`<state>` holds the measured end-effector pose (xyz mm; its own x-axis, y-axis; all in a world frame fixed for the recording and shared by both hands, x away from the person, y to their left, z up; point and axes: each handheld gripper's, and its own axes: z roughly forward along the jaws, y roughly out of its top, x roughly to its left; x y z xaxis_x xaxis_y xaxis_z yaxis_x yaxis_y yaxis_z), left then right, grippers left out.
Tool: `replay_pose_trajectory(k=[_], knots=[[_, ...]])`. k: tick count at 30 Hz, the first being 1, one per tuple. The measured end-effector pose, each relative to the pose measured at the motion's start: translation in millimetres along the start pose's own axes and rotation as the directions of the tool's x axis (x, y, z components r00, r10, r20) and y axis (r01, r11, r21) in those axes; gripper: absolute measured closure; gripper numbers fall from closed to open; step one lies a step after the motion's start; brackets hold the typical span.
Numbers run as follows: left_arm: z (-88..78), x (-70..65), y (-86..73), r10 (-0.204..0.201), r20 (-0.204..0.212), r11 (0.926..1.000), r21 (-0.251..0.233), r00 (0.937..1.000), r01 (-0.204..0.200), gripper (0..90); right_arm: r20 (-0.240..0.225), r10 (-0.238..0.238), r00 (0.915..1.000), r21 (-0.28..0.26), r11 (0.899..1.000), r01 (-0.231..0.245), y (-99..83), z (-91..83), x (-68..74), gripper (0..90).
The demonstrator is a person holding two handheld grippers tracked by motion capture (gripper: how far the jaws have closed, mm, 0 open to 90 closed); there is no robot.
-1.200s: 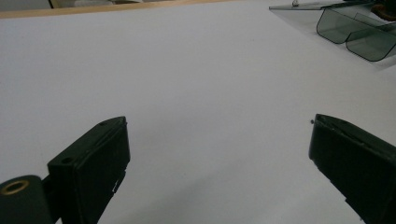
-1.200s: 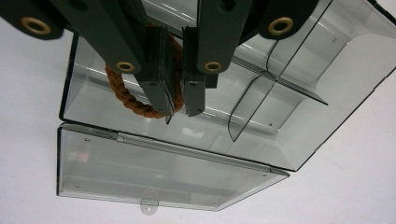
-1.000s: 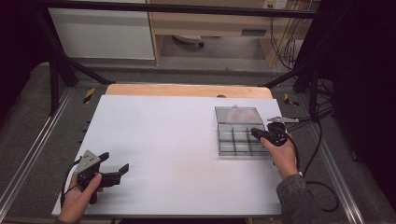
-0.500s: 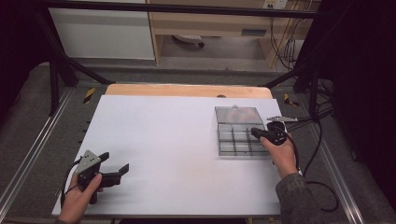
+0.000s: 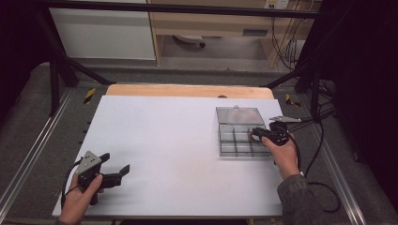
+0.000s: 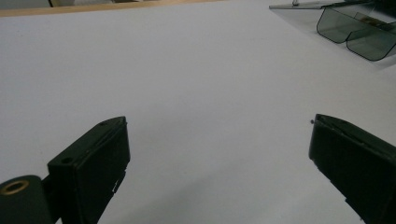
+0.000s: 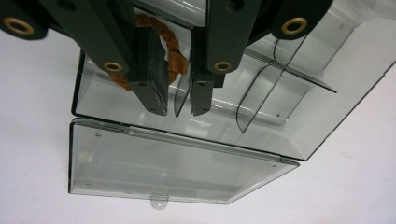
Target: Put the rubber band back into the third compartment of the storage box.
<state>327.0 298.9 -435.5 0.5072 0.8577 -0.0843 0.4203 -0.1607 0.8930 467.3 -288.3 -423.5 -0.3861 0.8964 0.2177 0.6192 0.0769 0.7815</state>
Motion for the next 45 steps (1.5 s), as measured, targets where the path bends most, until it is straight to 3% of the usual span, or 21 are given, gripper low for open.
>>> replay_pose_trajectory(k=[12, 20, 31, 45], knots=[[0.7, 0.6, -0.3, 0.001, -0.003, 1.0000, 0.003, 1.0000, -0.001, 5.0, -0.007, 0.000, 1.0000, -0.036, 0.999, -0.001, 6.6, -7.2, 5.7, 73.0], [2.1, 0.6, -1.5, 0.000, -0.005, 0.9999, 0.010, 1.0000, 0.000, 5.0, -0.013, 0.013, 0.9998, -0.053, 0.998, -0.013, 9.0, -6.7, 12.2, 65.7], [3.6, 0.9, -1.4, 0.002, -0.006, 0.9999, 0.013, 1.0000, -0.002, 5.1, -0.005, 0.040, 0.9992, -0.083, 0.996, -0.040, 15.3, -8.5, 19.0, 45.6], [1.8, -0.3, -1.0, 0.010, 0.001, 0.9999, 0.009, 1.0000, -0.010, 5.1, 0.004, -0.022, 0.9998, -0.131, 0.991, 0.022, 24.5, -12.6, 43.7, 20.7]])
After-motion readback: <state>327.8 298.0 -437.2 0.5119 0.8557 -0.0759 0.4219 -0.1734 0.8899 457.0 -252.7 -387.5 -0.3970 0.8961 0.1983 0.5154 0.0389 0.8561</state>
